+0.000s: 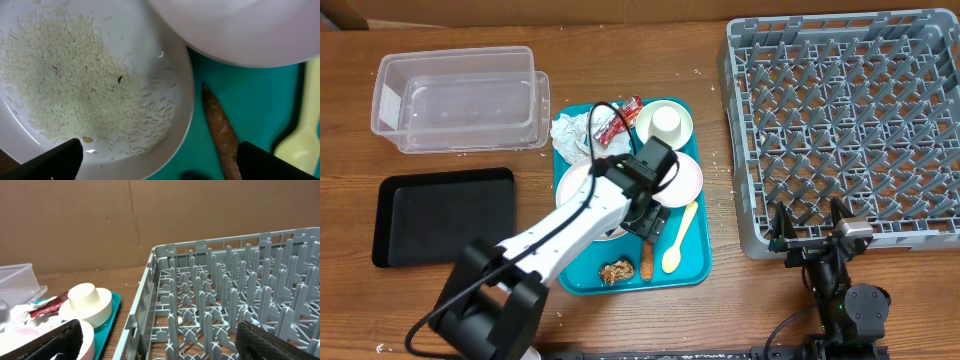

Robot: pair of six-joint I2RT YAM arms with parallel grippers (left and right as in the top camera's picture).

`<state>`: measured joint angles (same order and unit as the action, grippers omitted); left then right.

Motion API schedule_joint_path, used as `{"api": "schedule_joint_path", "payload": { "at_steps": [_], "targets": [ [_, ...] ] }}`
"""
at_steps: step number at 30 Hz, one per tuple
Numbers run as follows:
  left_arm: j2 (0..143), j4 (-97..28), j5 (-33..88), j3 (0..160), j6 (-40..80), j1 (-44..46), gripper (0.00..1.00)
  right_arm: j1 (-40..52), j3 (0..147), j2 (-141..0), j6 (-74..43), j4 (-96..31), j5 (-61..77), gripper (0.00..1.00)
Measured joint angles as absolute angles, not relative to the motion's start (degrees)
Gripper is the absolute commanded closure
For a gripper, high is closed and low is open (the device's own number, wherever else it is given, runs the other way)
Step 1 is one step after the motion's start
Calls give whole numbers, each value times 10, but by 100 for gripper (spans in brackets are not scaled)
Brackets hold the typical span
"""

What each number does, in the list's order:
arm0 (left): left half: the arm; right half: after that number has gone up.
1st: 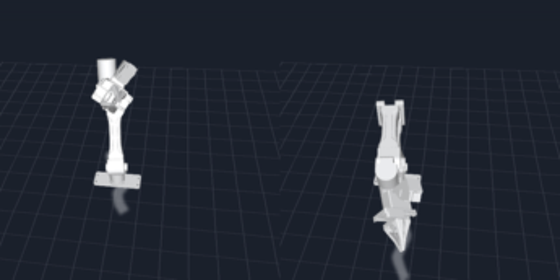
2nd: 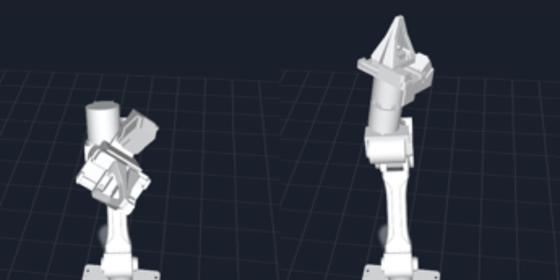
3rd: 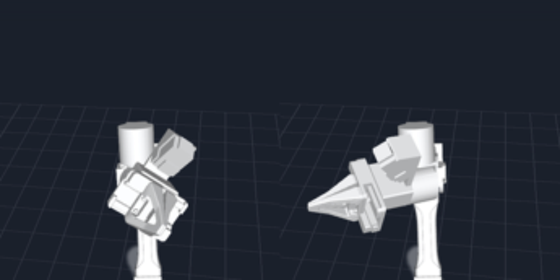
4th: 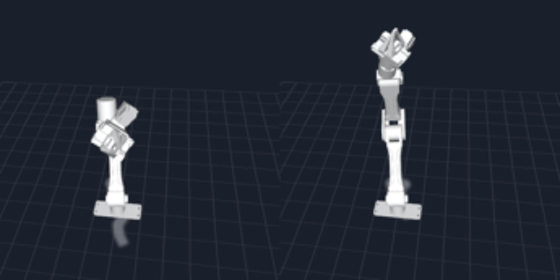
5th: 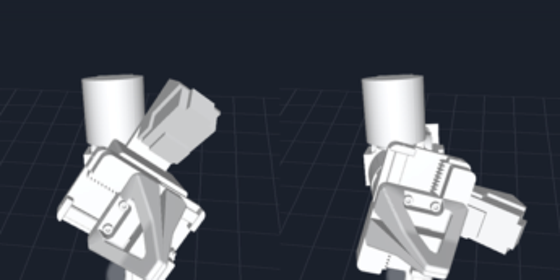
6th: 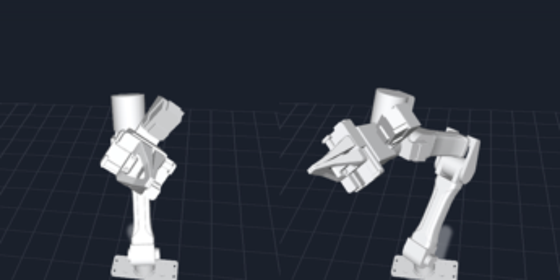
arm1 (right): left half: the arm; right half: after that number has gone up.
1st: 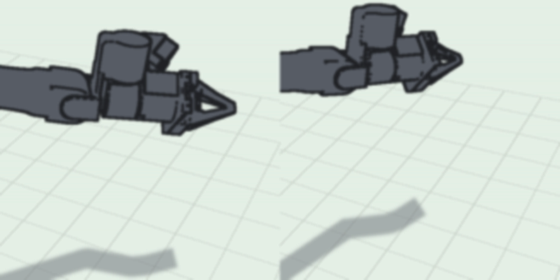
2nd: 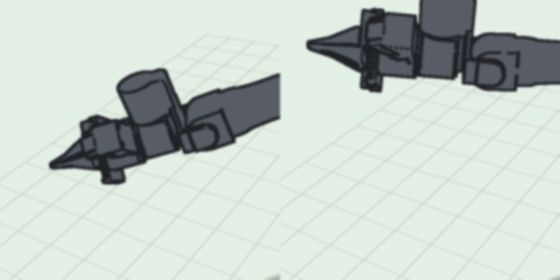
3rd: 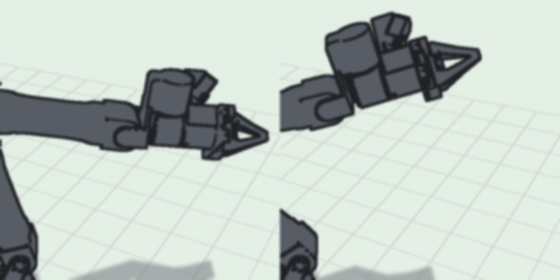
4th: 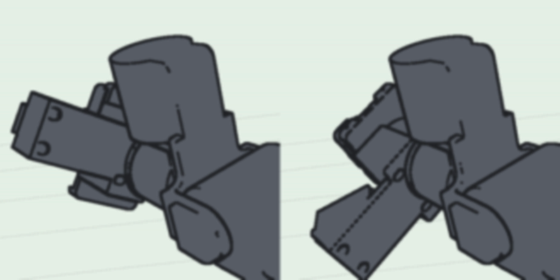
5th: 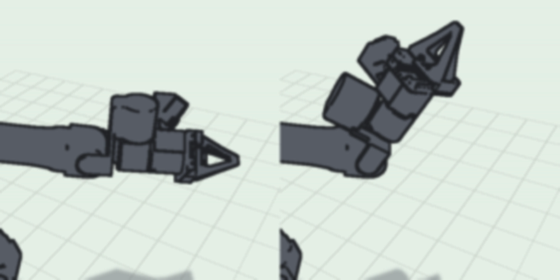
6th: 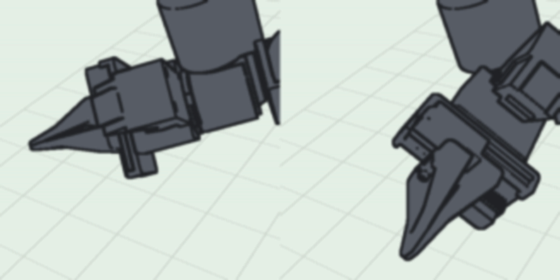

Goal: Sort waste into correct bins and load items into the dishwasher
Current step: 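Reach the left gripper to the rim of the white rice plate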

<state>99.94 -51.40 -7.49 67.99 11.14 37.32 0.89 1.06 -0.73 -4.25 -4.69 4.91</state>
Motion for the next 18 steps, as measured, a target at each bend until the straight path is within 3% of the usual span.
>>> {"api": "schedule_joint_path", "payload": {
  "at_steps": [6, 18],
  "targets": [
    [1031, -510, -108, 680, 121, 373, 19, 9, 11, -7, -43, -47, 49, 0],
    [1069, -510, -109, 680, 120, 370, 29, 9, 11, -7, -43, -47, 49, 0]
  ]
}}
